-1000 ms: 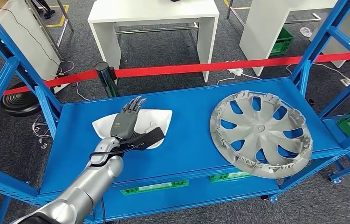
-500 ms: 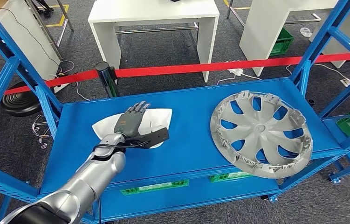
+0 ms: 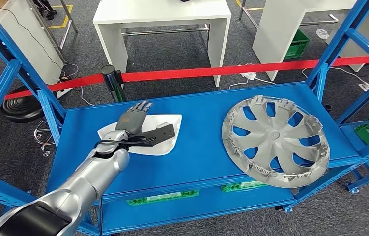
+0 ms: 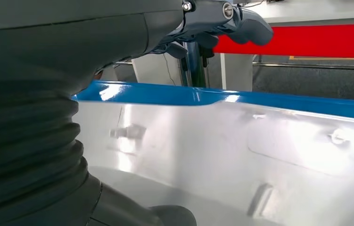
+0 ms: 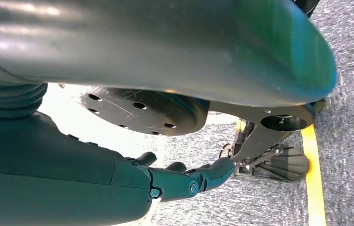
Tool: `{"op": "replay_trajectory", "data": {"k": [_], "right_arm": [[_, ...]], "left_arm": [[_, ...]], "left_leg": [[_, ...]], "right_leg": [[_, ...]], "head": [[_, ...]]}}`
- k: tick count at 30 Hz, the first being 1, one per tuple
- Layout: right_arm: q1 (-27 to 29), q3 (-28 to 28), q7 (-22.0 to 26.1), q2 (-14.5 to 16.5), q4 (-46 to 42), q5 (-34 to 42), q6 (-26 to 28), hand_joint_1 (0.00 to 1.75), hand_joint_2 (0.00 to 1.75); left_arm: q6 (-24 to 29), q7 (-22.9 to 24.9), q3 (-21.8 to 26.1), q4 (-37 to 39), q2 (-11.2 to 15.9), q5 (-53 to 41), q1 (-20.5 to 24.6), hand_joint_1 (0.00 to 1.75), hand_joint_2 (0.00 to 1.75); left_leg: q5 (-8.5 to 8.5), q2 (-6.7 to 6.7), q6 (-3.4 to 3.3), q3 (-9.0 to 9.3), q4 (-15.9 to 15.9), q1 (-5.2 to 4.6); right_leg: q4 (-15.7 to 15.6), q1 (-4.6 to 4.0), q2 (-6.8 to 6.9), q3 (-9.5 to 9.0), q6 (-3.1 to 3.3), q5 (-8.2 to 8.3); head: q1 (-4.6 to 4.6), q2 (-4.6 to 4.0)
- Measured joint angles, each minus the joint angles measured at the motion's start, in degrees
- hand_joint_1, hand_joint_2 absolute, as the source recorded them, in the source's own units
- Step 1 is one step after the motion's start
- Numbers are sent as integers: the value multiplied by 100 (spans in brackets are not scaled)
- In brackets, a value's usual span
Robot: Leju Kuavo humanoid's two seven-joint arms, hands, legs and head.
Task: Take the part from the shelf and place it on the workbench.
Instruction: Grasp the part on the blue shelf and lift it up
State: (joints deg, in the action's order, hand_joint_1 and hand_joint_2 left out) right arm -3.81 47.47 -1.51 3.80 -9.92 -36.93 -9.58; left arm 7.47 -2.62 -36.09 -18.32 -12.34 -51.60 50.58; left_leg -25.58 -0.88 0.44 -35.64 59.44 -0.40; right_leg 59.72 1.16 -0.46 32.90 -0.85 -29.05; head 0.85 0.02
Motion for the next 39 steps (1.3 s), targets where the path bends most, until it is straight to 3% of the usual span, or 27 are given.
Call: {"op": "replay_trajectory", "data": {"k": [6, 14, 29, 30, 33, 34, 39], "right_arm": [[-7, 0, -8, 0, 1, -52, -9, 0, 0], [-28, 0, -48, 0, 0, -122, -19, 0, 0], [-60, -2, -108, 35, 2, -183, -46, 0, 0], [-59, -2, -119, 43, 2, -183, -42, 0, 0], [-53, -2, -158, 61, 2, -186, -21, 0, 0], [-51, -1, -170, 63, 2, -189, -13, 0, 0], [-51, -2, -183, 72, 2, -212, -1, 0, 0]], "left_arm": [[-445, 161, 2, 89, 62, 42, 82, 0, 175], [-1170, 33, 13, 182, 129, 57, 142, 0, 175], [-2055, 34, 9, 284, 44, -186, 553, 0, 175], [-2103, 3, 9, 288, 40, -181, 580, 14, 175], [-2218, -78, 9, 302, 38, -178, 642, 140, 175], [-2243, -97, 9, 308, 38, -178, 654, 171, 175], [-2296, -168, 9, 326, 43, -177, 688, 175, 175]], "left_leg": [[0, -1, 0, 0, 0, 0], [0, -2, 0, 0, 0, 0], [1, -1, -1, 0, 2, 0], [1, -1, -1, 0, 2, 0], [1, -1, -1, 1, 2, 0], [1, -1, -1, 1, 2, 0], [1, -1, -1, 1, 2, 0]], "right_leg": [[0, 0, 0, 0, 0, 0], [0, 0, 0, 0, 0, 0], [-1, 0, 0, 0, -1, 1], [-1, 0, 0, 0, -1, 1], [-1, 0, 0, 0, -1, 1], [-1, 0, 0, 0, -1, 1], [-1, 0, 0, -1, -1, 1]], "head": [[0, 0], [0, 1], [0, 1], [0, 1], [0, 0], [0, 0], [0, 1]]}}
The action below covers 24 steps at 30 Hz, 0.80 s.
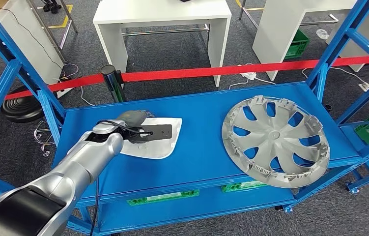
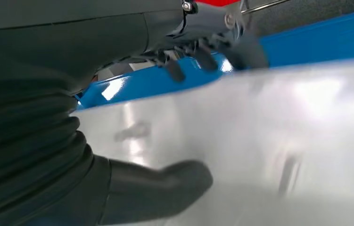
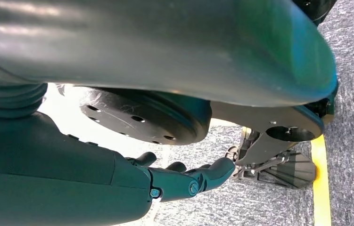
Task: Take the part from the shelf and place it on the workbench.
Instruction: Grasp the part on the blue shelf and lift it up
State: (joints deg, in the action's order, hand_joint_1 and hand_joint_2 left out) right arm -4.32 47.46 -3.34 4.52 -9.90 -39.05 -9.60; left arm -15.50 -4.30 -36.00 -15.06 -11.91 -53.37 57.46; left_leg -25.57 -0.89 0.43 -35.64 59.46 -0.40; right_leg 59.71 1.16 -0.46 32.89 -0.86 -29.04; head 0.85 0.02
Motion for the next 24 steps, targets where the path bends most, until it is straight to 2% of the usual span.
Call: {"op": "replay_trajectory", "data": {"k": [12, 13, 15, 16, 17, 19, 24], "right_arm": [[-48, 1, 81, 1, 0, -35, -34, 0, 0], [-55, 1, 81, 1, 0, -36, -40, 0, 0], [-65, 0, 78, 1, 0, -36, -45, 0, 0], [-67, 1, 77, 1, 0, -36, -46, 0, 0], [-68, 1, 76, 1, 0, -36, -46, 0, 0], [-67, 1, 76, 1, 0, -36, -46, 0, 0], [-66, 2, 78, 1, 0, -44, -51, 0, 0]], "left_arm": [[-9, -122, 0, 26, 23, 0, 9, 175, 175], [-4, -131, 0, 27, 25, -3, 9, 150, 175], [8, -156, 0, 29, 28, -8, 9, 86, 175], [13, -170, 0, 29, 28, -10, 9, 86, 175], [16, -179, 0, 29, 27, -13, 9, 111, 175], [17, -188, 0, 30, 26, -22, 9, 175, 175], [11, -211, 0, 39, 26, -66, 9, 175, 175]], "left_leg": [[0, -1, 0, 0, 0, 0], [0, -1, 0, 0, 0, 0], [0, -1, 0, 0, 0, 0], [0, -1, 0, 0, 0, 0], [0, -1, 0, 0, 0, 0], [0, -1, 0, 0, 0, 0], [0, -1, 0, 0, 0, 0]], "right_leg": [[0, 0, 0, -1, 0, 0], [0, 0, 0, -1, 0, 0], [0, 0, 1, -1, 0, 0], [0, 0, 1, -1, 0, 0], [0, 0, 1, -1, 0, 0], [0, 0, 1, -1, 0, 0], [0, 0, 1, -1, 0, 0]], "head": [[0, 0], [0, -1], [0, -1], [0, -1], [0, 0], [0, 0], [0, -1]]}}
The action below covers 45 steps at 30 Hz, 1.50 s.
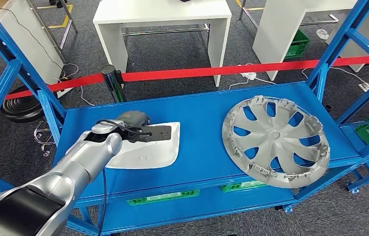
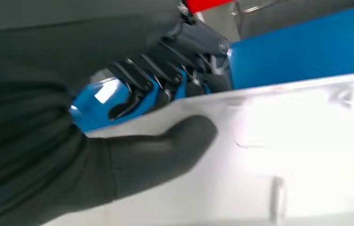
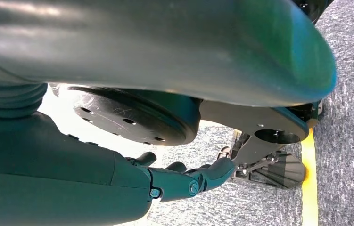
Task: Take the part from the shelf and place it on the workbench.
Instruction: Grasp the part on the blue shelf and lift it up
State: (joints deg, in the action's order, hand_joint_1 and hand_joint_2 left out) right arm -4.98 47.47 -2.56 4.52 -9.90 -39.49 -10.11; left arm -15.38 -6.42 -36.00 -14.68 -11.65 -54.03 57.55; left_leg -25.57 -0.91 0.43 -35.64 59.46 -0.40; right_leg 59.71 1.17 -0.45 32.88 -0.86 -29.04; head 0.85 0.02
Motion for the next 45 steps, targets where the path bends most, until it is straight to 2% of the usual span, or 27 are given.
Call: {"op": "replay_trajectory", "data": {"k": [18, 27, 29, 31, 33, 39, 45], "right_arm": [[0, 2, 20, 0, 0, -27, -19, 0, 0], [11, 11, 72, 0, 0, 7, -19, 0, 0], [15, 18, 90, 0, 0, 11, -19, 0, 0], [20, 32, 103, 0, 0, 18, -18, 0, 0], [28, 53, 110, 0, 0, 20, -17, 0, 0], [47, 110, 115, -2, 0, -11, 1, 0, 0], [50, 136, 139, -4, 0, -23, -4, 0, 0]], "left_arm": [[51, -118, 0, 1, 0, 20, -4, 175, 175], [723, -391, 1, -4, -26, 177, -69, 175, 175], [906, -473, 9, -13, -41, 297, -87, 138, 175], [1040, -555, 31, -32, -59, 425, -104, 138, 175], [1152, -615, 51, -49, -75, 486, -116, 175, 175], [1686, -647, 119, -76, -126, 578, -124, 175, 175], [1739, -809, 228, -92, -167, 769, -138, 175, 175]], "left_leg": [[0, 0, 0, 0, 0, 0], [0, 0, 0, 0, 0, 0], [0, 0, 0, 0, 1, 0], [0, 0, 0, 0, 1, 0], [0, 1, 0, 0, 1, 0], [0, 1, 0, 0, 1, 0], [0, 1, 0, 0, 1, 0]], "right_leg": [[0, 0, 0, 0, 0, 0], [0, 0, 0, 1, 0, 0], [0, 1, 0, 1, 0, 0], [0, 1, 0, 1, 0, 0], [-1, 1, 0, 1, 0, 0], [-1, 0, 0, 1, 0, 0], [-1, 0, 0, 0, 0, 0]], "head": [[0, 1], [0, 0], [0, 0], [0, 0], [0, 0], [0, 0], [0, 0]]}}
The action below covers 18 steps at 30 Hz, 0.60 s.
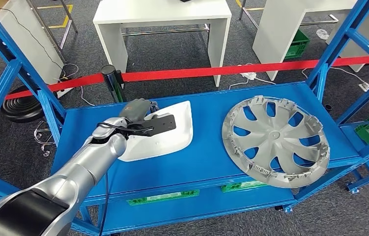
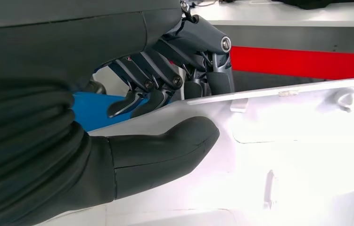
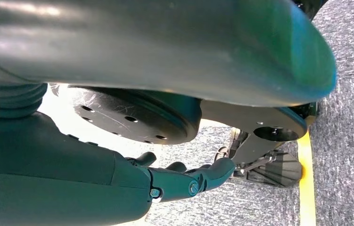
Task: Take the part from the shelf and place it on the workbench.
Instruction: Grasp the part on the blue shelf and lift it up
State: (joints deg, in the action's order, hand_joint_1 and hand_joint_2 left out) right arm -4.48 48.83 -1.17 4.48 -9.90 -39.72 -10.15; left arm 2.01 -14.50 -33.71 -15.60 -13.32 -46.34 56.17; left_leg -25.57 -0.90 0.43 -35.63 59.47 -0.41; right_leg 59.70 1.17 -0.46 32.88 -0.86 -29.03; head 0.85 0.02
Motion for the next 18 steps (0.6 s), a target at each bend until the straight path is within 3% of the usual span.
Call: {"op": "replay_trajectory", "data": {"k": [13, 18], "right_arm": [[2, 15, -21, -2, 0, -103, 3, 0, 0], [9, 55, 38, -2, 0, -26, 3, 0, 0]], "left_arm": [[-34, -201, 249, -66, -13, 324, -5, 175, 175], [-296, -982, 684, -204, -20, 1265, -19, 175, 175]], "left_leg": [[0, 0, 0, 0, 0, 0], [0, 1, 0, 0, 0, 0]], "right_leg": [[0, 0, 0, 0, 0, 0], [0, 0, -1, 0, 0, 0]], "head": [[0, 0], [0, 0]]}}
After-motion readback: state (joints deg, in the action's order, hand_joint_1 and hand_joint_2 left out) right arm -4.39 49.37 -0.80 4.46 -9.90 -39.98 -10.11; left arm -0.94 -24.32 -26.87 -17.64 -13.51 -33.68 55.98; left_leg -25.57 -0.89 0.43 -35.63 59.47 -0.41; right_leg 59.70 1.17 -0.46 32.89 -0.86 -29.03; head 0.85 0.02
